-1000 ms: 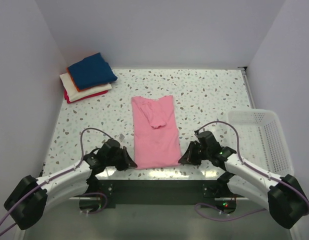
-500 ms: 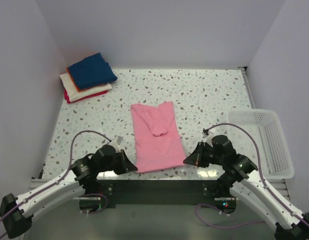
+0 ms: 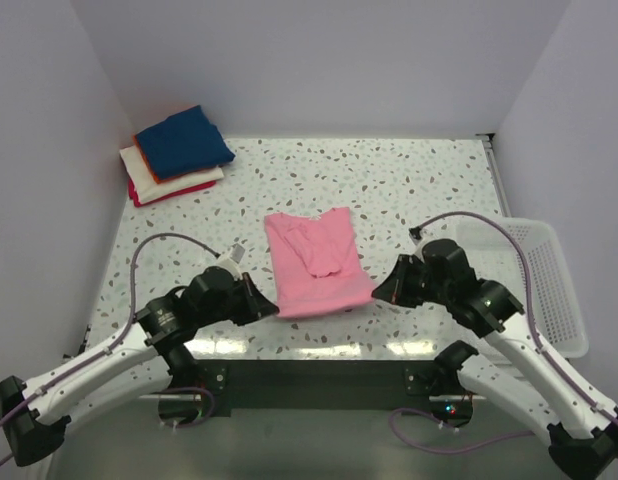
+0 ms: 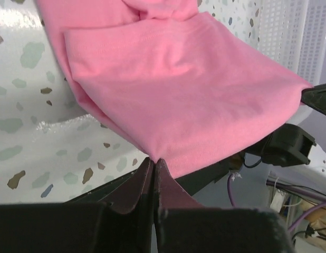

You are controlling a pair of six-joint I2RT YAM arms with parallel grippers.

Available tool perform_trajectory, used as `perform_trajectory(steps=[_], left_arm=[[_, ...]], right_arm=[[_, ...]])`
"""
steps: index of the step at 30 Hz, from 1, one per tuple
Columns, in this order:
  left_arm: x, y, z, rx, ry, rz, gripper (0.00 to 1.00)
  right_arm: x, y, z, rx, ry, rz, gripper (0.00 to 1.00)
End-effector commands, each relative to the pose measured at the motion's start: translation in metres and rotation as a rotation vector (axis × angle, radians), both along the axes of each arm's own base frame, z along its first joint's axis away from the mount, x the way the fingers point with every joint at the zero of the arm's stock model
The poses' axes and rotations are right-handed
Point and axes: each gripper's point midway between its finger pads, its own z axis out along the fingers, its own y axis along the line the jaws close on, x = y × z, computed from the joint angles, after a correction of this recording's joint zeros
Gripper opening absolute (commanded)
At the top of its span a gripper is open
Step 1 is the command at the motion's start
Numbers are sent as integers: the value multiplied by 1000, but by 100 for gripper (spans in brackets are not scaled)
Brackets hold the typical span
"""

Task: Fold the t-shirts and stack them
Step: Fold the tshirt

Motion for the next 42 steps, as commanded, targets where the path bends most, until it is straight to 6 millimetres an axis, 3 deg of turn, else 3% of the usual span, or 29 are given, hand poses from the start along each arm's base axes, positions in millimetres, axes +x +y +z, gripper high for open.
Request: perform_trajectory(steps=[1, 2, 3, 4, 9, 12, 15, 16, 17, 18, 19, 20, 21, 22, 23, 24, 25, 26, 27, 28, 29, 30, 31, 32, 34, 39, 42], left_arm=[[32, -6, 29, 38, -128, 46, 0], [40, -8, 41, 40, -161, 46, 0], [46, -9, 45, 50, -177, 54, 0], [57, -9, 50, 71, -189, 69, 0], [100, -1, 66, 58, -238, 115, 0], [131, 4, 78, 55, -264, 139, 0], [172, 10, 87, 78, -291, 179, 0], [194, 19, 78, 97, -271, 210, 0], [209, 19, 81, 78, -292, 220, 0], [221, 20, 79, 66, -295, 225, 0], [244, 25, 62, 72, -262, 236, 0], [255, 22, 57, 56, -246, 221, 0], [273, 22, 30, 72, -194, 221, 0], [297, 25, 38, 63, -229, 226, 0], [310, 26, 30, 65, -221, 224, 0], [320, 27, 19, 73, -195, 225, 0], [338, 29, -1, 86, -171, 221, 0], [342, 24, -11, 67, -153, 192, 0], [354, 22, -15, 52, -168, 186, 0], [363, 26, -35, 51, -132, 197, 0], [369, 27, -37, 38, -145, 204, 10], [372, 30, -40, 33, -151, 217, 17], [375, 38, -42, 30, -153, 234, 26], [378, 42, -40, 29, -165, 240, 40], [385, 52, -22, 7, -227, 240, 56], [386, 68, 10, 30, -306, 263, 59], [374, 71, 14, 36, -302, 287, 57]], right_arm=[[34, 0, 19, -96, -90, -23, 0], [45, 2, 32, -94, -122, -36, 0], [53, 6, 26, -124, -97, -36, 0], [62, 10, 37, -119, -126, -35, 0], [101, 24, 50, -163, -144, -47, 0], [136, 32, 57, -176, -136, -52, 0], [181, 41, 48, -180, -101, -54, 0], [199, 47, 62, -168, -138, -53, 0], [219, 49, 35, -200, -77, -52, 0], [231, 52, 29, -203, -68, -51, 0], [250, 59, 40, -185, -100, -52, 0], [269, 60, 7, -214, -41, -54, 0], [281, 61, -1, -210, -32, -60, 0], [301, 67, 1, -188, -59, -66, 0], [312, 67, -5, -168, -52, -65, 0], [323, 70, -36, -177, -5, -60, 0], [338, 76, -33, -154, -32, -60, 0], [346, 77, -39, -147, -23, -60, 0], [352, 79, -68, -158, 25, -52, 4], [362, 80, -65, -146, 11, -56, 7], [368, 77, -72, -142, 23, -63, 13], [372, 75, -80, -142, 35, -68, 30], [378, 72, -77, -135, 26, -75, 37], [382, 65, -76, -134, 25, -87, 43], [387, 51, -63, -134, -4, -118, 50], [382, 35, -34, -144, -71, -170, 50], [372, 27, -29, -170, -77, -193, 50]])
